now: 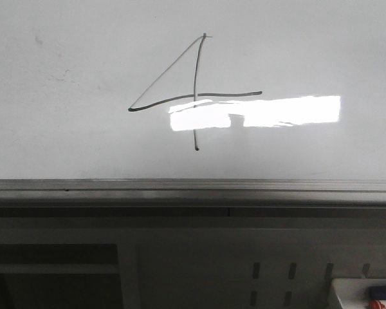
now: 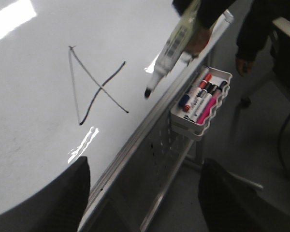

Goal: Write number 4 on whiteboard

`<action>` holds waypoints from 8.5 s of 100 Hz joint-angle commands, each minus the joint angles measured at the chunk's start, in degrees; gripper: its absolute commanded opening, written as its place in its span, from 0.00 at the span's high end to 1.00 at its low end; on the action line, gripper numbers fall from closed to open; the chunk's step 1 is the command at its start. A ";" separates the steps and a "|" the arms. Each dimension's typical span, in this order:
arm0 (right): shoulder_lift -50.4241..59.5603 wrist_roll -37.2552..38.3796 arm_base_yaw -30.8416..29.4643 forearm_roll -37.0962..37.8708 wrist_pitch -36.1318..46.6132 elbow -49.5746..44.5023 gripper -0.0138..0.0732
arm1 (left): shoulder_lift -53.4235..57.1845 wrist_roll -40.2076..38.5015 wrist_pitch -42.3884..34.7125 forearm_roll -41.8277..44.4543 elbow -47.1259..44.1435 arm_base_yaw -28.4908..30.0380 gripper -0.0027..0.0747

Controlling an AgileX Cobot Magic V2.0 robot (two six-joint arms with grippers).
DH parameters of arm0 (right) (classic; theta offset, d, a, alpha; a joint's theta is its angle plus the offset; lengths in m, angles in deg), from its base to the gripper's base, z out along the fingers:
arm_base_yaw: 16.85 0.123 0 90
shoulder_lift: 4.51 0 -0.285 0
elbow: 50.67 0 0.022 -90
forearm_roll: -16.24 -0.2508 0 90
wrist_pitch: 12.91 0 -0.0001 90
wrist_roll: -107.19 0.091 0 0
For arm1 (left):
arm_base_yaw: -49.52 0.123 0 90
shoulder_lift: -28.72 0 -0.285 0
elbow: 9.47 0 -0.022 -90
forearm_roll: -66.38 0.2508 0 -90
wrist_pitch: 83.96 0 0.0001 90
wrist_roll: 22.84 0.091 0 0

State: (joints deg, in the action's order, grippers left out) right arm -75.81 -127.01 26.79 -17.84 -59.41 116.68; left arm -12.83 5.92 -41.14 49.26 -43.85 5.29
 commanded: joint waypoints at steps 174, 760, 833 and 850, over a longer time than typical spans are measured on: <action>10.30 10.00 -6.77 4.79 14.48 1.42 0.38 | -21.45 -2.37 -29.90 -12.16 1.19 -0.25 0.99; 52.47 10.32 -15.68 -1.49 44.26 -53.80 0.92 | 29.45 -28.75 -29.28 21.76 -44.93 29.30 0.99; 62.33 67.91 -28.82 44.47 40.14 -66.57 0.92 | 29.45 -28.75 -29.28 21.76 -44.93 29.30 0.99; 64.93 67.91 -30.14 44.47 29.41 -66.53 0.92 | 29.45 -28.75 -29.28 21.36 -44.93 29.30 0.99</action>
State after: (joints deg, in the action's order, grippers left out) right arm -11.94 -60.24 -2.89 25.07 -28.69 51.50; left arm 17.37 -22.33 -66.30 70.91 -86.96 34.34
